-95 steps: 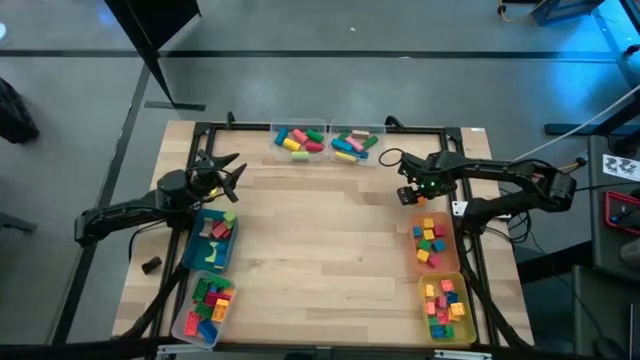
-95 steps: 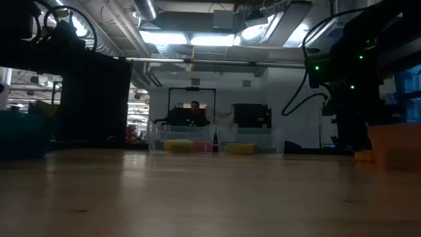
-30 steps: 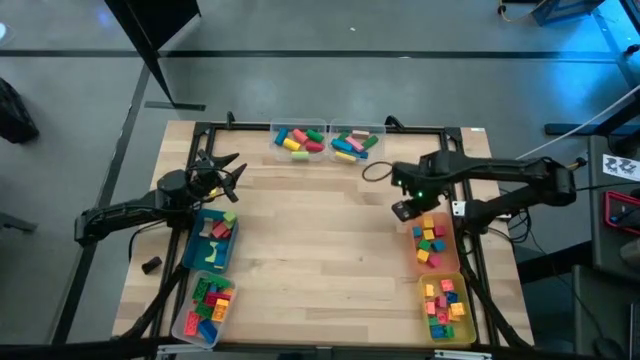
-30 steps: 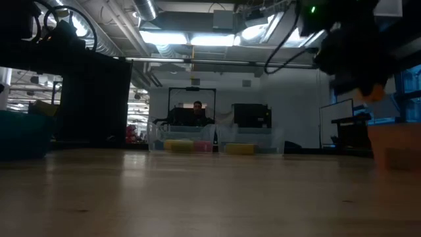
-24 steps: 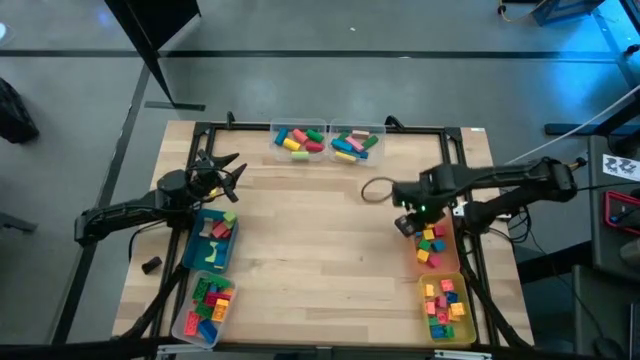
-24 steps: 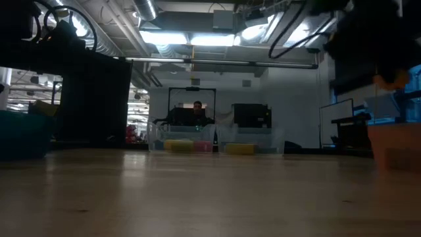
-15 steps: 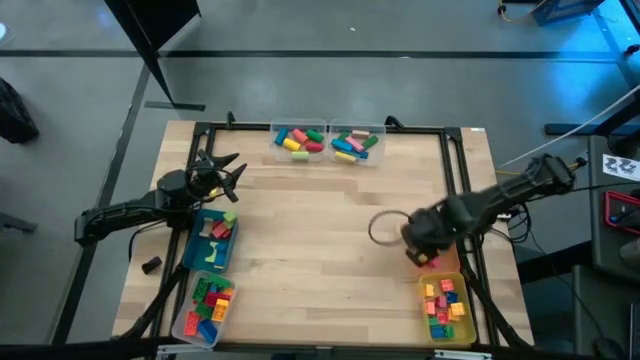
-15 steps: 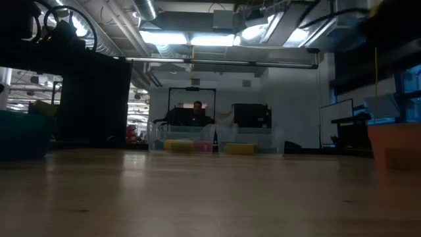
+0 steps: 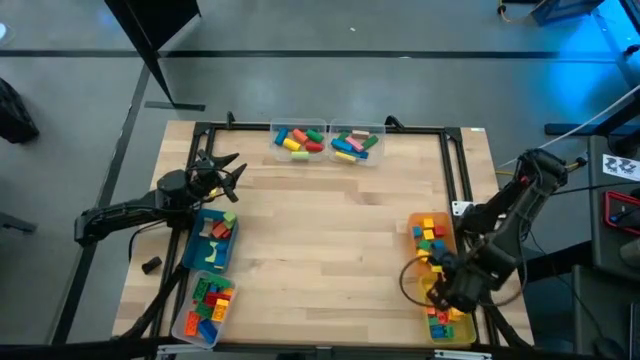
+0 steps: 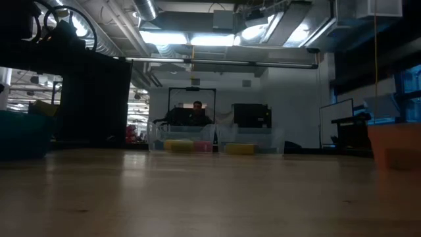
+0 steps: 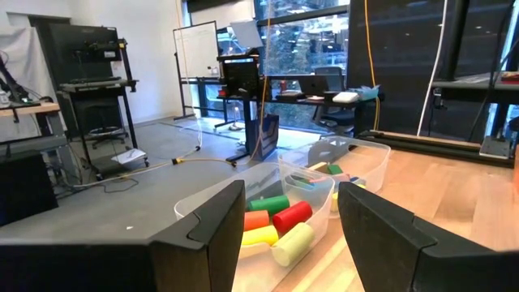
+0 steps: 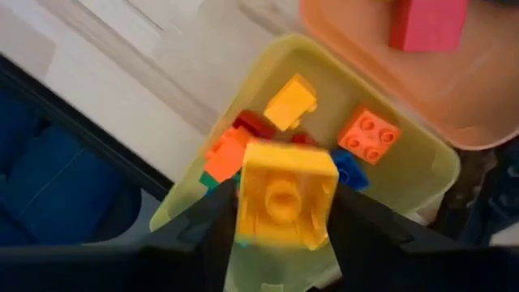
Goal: Sort blocks by size
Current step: Put the yellow game piece into the yellow bin, then return to Home Position
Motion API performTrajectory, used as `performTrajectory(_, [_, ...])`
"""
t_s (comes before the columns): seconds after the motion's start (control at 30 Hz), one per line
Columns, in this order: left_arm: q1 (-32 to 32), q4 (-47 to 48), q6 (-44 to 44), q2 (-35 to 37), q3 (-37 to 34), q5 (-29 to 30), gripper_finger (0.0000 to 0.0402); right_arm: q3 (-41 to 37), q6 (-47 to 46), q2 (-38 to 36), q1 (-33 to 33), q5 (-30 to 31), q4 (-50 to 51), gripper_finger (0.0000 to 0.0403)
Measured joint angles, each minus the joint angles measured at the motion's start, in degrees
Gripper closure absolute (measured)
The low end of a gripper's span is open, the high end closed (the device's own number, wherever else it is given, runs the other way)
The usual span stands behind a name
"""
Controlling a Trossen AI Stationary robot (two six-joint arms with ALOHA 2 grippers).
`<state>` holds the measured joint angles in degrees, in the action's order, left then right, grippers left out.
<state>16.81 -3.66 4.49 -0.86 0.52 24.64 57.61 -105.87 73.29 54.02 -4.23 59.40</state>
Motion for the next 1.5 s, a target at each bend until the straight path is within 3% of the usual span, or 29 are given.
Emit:
performTrajectory(0.33, [0.0,0.0,0.0,0.0,0.0,0.0,0.0217,-2.8,-5.6,0.1,3.7,2.7,-2.1,0.0191])
performTrajectory(0.6, [0.0,0.0,0.0,0.0,0.0,0.0,0.0217,-2.8,-2.8,-3.0,-1.1,21.8,-0.9,0.0190])
performTrajectory(0.77, [0.0,0.0,0.0,0.0,0.0,0.0,0.0217,-2.8,13.7,-10.5,-9.5,33.0,-1.0,0.0190])
performTrajectory(0.87, [0.0,0.0,0.0,0.0,0.0,0.0,0.0217,-2.8,26.9,-14.8,-16.5,35.7,-1.0,0.0189])
performTrajectory(1.1, [0.0,0.0,0.0,0.0,0.0,0.0,0.0217,-2.8,57.4,-20.4,-32.8,36.0,-0.9,0.0189])
performTrajectory(1.5, [0.0,0.0,0.0,0.0,0.0,0.0,0.0217,-2.8,90.0,-23.5,-50.7,35.1,-2.4,0.0189])
